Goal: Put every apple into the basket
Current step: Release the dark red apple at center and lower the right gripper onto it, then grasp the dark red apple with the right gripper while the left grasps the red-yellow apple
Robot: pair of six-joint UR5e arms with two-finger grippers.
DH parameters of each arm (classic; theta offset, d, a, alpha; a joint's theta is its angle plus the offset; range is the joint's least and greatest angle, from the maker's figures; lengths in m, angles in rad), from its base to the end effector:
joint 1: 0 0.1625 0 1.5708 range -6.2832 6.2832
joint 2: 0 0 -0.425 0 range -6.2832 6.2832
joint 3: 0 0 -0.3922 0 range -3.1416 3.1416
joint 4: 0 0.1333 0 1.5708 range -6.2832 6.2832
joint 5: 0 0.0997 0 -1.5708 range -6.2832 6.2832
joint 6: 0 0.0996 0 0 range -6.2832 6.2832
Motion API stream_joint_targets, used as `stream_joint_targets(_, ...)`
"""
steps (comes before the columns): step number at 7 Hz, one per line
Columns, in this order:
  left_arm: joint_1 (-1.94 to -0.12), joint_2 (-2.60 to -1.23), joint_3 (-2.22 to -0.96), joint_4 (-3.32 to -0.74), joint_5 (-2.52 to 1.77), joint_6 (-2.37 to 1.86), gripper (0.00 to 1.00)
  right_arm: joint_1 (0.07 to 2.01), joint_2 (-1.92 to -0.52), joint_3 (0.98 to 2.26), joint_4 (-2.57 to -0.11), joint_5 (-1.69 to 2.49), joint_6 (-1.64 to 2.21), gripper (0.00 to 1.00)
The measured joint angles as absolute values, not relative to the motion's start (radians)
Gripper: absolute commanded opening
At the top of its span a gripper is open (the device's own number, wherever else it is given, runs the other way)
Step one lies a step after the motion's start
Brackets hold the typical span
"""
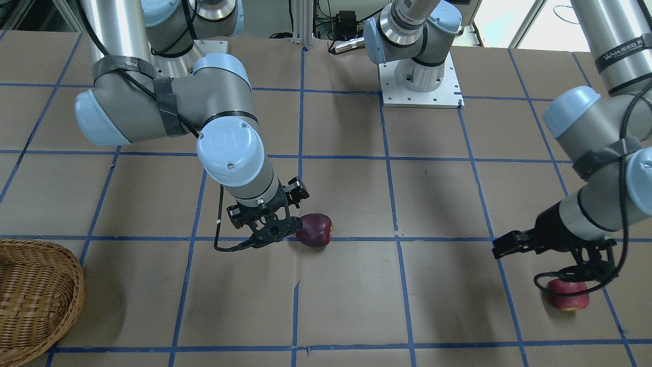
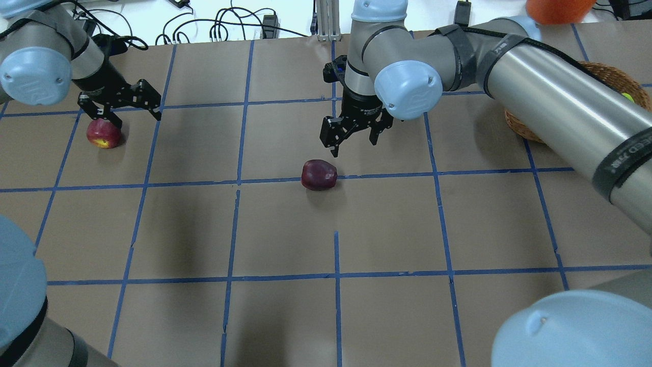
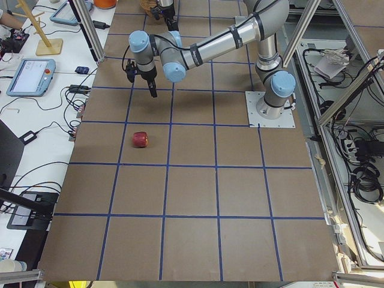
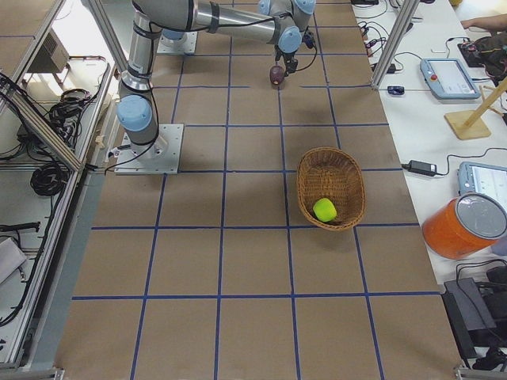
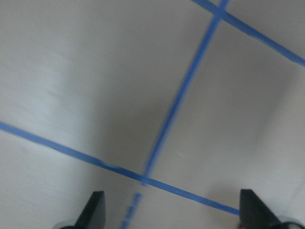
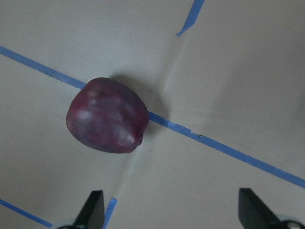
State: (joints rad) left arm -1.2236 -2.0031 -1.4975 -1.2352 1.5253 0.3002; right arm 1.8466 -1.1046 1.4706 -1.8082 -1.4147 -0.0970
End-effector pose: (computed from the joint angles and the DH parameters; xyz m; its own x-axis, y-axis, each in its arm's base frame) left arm 0.0890 -0.6512 0.3088 -0.9976 -0.0477 0.0504 -0.0473 0.9988 0.0089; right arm 0.3184 -0.5787 0.2914 -0.9253 -0.3411 -0.1659 -0.3614 0.9256 0.1127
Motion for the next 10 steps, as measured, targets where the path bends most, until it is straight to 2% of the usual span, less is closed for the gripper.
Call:
stream_joint_targets(3, -1.13, -2.157, -1.386, -1.075, 1.578, 0.708, 1.0, 1.898, -0.994, 1.474, -1.935, -1.369, 0.161, 1.0)
stream_joint_targets(7, -1.079, -2.262, -1.373, -1.049, 1.58, 0.783, 1.0, 1.913, -0.961, 1.479, -1.95, -1.278, 0.271, 1.0)
stream_joint_targets(8, -1.079, -2.271, -1.374, -1.049, 1.579, 0.782, 0.87, 1.913, -0.958, 1.481, -1.948, -1.274, 0.275, 1.0)
stream_joint_targets(9, -1.079, -2.275, -1.375, -1.049, 1.578, 0.782, 0.43, 1.913, -0.95, 1.482, -1.948, -1.272, 0.276, 1.0)
stream_joint_targets(10, -1.079, -2.274, -1.376, -1.052, 1.578, 0.764, 0.13, 1.913, -0.937, 1.482, -1.95, -1.271, 0.285, 0.81)
